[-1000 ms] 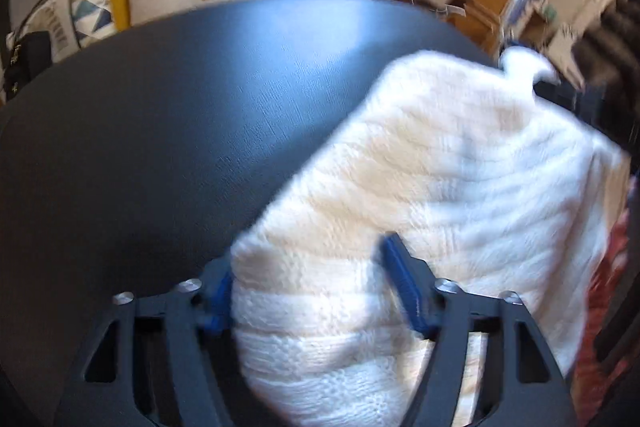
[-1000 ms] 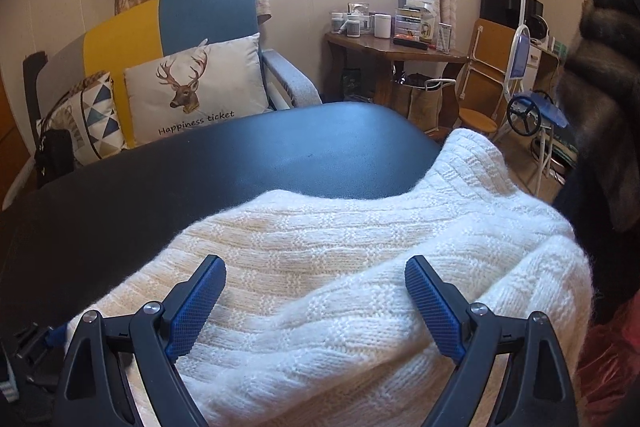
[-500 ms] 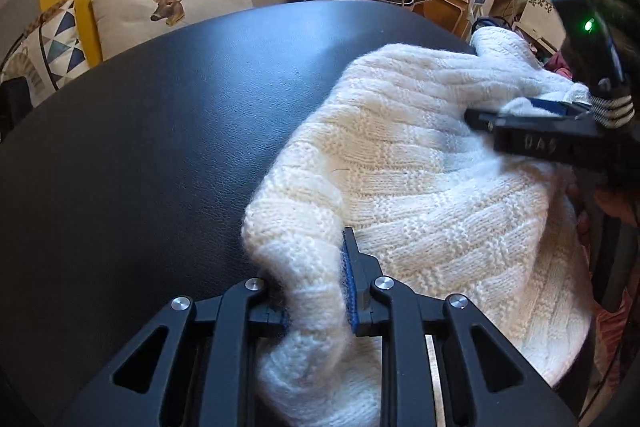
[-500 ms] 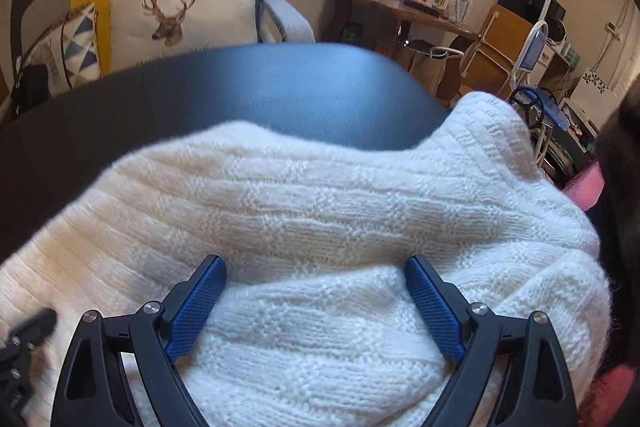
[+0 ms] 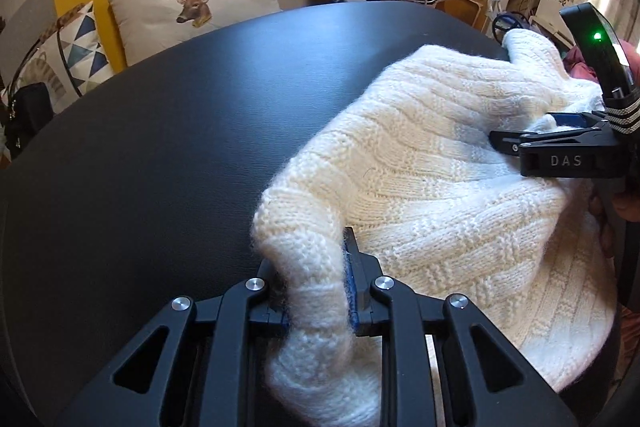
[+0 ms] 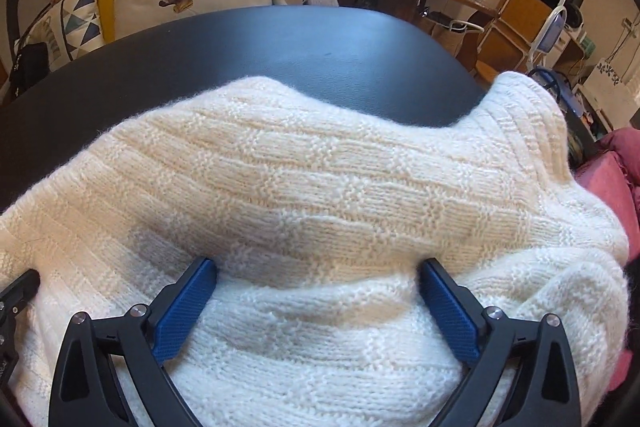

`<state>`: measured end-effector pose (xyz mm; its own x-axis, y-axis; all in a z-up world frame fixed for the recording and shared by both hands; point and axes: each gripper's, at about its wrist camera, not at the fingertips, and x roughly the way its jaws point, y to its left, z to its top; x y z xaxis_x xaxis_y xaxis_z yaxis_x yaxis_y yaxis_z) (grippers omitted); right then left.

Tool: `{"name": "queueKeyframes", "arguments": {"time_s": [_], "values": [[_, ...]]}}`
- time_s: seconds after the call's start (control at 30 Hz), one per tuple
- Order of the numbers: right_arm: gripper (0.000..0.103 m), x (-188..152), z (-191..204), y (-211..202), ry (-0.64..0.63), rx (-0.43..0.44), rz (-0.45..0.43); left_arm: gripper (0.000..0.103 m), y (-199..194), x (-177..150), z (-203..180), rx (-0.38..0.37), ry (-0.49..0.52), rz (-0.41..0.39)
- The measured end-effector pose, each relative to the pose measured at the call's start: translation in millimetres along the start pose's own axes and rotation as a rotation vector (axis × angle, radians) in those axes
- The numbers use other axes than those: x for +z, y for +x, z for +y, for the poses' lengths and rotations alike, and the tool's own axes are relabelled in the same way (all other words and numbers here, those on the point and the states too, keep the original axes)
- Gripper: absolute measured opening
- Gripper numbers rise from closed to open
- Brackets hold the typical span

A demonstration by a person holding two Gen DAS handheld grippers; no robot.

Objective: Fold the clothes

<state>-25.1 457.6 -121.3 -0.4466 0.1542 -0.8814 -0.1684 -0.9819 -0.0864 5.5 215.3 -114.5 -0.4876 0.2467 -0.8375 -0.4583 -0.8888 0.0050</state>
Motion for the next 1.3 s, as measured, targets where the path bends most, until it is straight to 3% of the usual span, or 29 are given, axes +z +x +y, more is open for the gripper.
{"name": "queueKeyframes", "arguments": {"time_s": [0.4,0.8,1.3], "values": [[0.103,8,83,-4,-0.070,0.033,0.019,0.021,-13,-17,76,0.099,-0.032,0.012],[0.103,22,149,-4,-0.083,0.136,-0.001,0.022,-29,-35,136,0.202,-0.059,0.031],[0.103,52,308,-9,-0.307,0.234,-0.087,0.022,-73,-86,239,0.375,-0.208,0.048]]}}
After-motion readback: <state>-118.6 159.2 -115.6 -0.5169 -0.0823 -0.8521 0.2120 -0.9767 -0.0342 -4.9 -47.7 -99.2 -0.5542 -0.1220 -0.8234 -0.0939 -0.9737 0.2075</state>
